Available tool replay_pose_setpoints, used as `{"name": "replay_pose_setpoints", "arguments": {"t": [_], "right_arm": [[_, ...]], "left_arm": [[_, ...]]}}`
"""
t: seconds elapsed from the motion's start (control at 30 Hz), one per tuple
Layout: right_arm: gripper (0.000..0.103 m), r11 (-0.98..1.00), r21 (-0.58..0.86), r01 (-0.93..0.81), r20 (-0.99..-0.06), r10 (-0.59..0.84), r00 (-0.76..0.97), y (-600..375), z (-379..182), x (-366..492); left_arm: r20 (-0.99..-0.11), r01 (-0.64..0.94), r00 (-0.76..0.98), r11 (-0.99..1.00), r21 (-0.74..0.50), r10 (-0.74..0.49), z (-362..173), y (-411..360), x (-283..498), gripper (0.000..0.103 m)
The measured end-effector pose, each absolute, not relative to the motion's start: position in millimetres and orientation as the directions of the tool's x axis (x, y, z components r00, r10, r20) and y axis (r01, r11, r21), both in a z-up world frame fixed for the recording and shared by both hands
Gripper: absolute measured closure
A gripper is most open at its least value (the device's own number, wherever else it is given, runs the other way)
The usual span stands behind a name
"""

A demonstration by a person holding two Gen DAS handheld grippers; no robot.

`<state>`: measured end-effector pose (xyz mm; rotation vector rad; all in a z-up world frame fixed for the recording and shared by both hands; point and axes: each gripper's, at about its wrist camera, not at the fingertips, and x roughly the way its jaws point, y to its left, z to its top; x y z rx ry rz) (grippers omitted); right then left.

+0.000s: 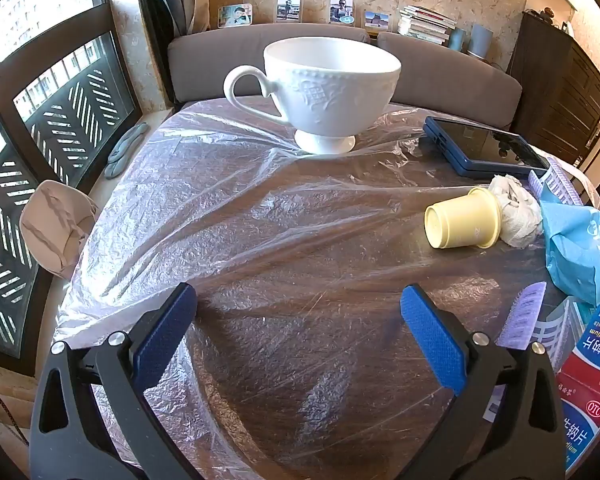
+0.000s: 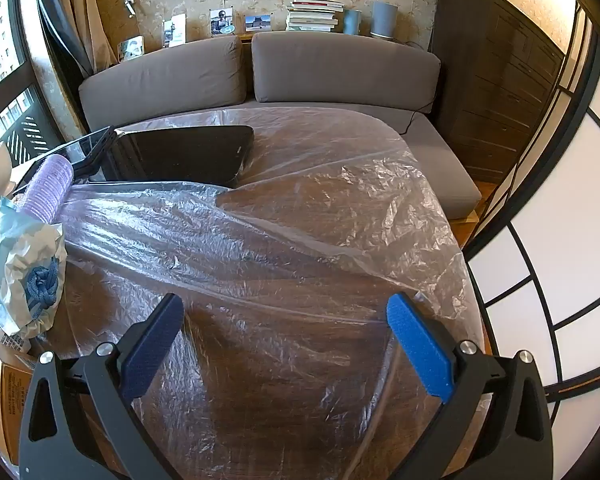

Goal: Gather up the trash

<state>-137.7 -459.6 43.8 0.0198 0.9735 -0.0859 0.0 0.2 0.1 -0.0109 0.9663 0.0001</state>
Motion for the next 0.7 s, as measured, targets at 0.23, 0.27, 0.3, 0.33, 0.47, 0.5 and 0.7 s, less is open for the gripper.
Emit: {"name": "replay_pose_setpoints", "arguments": {"t": [0.23,0.27,0.3,0.33,0.47,0.5,0.7], "right_arm": [[0.004,0.997,-0.016,0.082,-0.829,-0.059,0.557,-460.1,43.6,-137.5],[0.004,0.997,-0.015,0.082,-0.829,-0.059,0.557,-460.1,43.6,-137.5],[0.004,0.997,-0.015,0.082,-0.829,-0.058,0.557,-460.1,43.6,-137.5],[0.004,0.997,-0.016,0.082,-0.829,-0.059,0.557,-460.0,43.6,-137.5],[0.004,0.997,-0.015,0.082,-0.829,-0.058,0.557,-460.1,43.5,-137.4],[0.004,0.997,-0.015,0.082,-0.829,-0.058,0.557,-460.1,43.5,-137.4],[0.004,0.997,-0.015,0.082,-0.829,-0.058,0.556,-460.0,43.4,-137.2]], "left_arm": [[-0.824,-0.004,0.567,1.0,-0.005,-0.002,0.0,0.0,0.0,0.001],[-0.824,-0.004,0.567,1.0,-0.005,-0.002,0.0,0.0,0.0,0.001],[-0.824,-0.004,0.567,1.0,-0.006,-0.002,0.0,0.1,0.0,0.001],[-0.824,-0.005,0.567,1.0,-0.005,-0.002,0.0,0.1,0.0,0.001],[-0.824,-0.004,0.567,1.0,-0.006,-0.002,0.0,0.1,0.0,0.001],[-0.824,-0.005,0.567,1.0,-0.005,-0.002,0.0,0.1,0.0,0.001],[-0.824,-0.005,0.567,1.0,-0.005,-0.002,0.0,0.1,0.0,0.001]]}}
